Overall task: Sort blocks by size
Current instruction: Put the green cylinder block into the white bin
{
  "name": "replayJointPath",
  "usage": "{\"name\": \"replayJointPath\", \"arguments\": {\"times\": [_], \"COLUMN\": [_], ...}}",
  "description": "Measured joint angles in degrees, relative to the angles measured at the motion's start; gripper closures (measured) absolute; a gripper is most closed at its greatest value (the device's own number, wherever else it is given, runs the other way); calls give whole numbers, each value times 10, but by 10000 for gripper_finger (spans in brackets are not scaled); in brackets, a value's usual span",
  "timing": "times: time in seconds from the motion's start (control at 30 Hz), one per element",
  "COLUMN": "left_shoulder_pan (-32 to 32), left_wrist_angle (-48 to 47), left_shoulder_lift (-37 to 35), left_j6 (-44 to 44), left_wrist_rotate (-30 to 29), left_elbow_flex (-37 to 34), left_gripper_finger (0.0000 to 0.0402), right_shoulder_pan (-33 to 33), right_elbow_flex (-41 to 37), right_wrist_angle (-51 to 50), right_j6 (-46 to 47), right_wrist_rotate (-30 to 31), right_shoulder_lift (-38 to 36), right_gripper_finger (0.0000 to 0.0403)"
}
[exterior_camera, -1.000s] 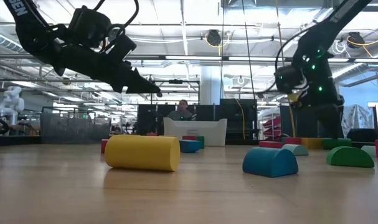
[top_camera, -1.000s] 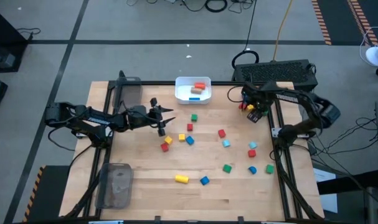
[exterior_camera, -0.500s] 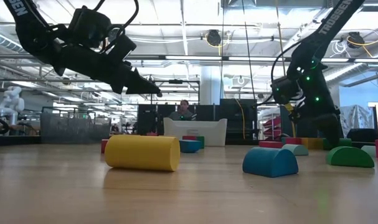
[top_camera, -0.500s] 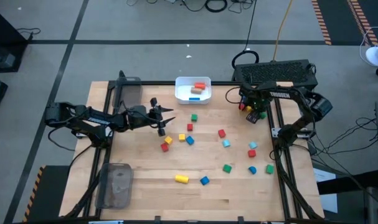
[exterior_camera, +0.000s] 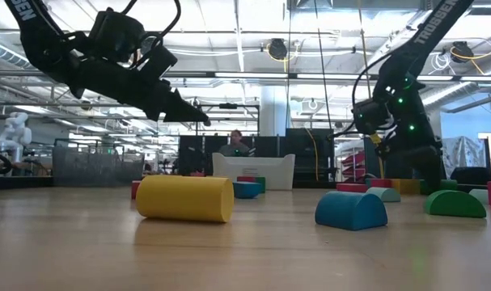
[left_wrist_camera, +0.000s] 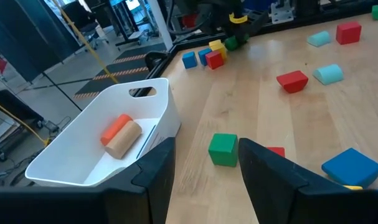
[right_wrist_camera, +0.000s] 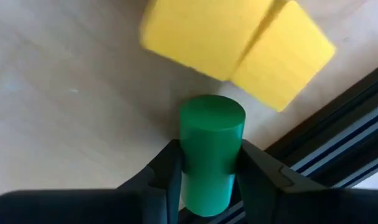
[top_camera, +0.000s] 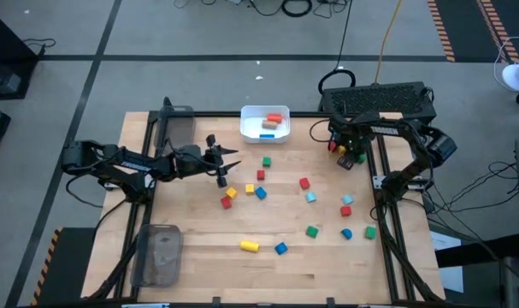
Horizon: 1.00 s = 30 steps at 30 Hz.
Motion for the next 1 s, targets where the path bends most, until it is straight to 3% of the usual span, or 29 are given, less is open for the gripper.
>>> {"name": "replayJointPath", "arguments": {"times": [0.27,0.63,1.0], "left_shoulder_pan": [0,0,0], "left_wrist_angle": [2,2,2], "left_shoulder_lift": [0,0,0], "left_j6": [0,0,0], "left_wrist_rotate": [0,0,0], "left_elbow_flex": [0,0,0], "left_gripper_finger": [224,224,224], "right_shoulder_pan": [31,108,164], "right_elbow_flex": [32,91,167], "right_wrist_angle": [-13,21,119], "right_j6": [40,67,94], "right_wrist_rotate": [-94,-156,-195], "right_shoulder_lift": [1,1,1], "right_gripper_finger": [296,294,294]}}
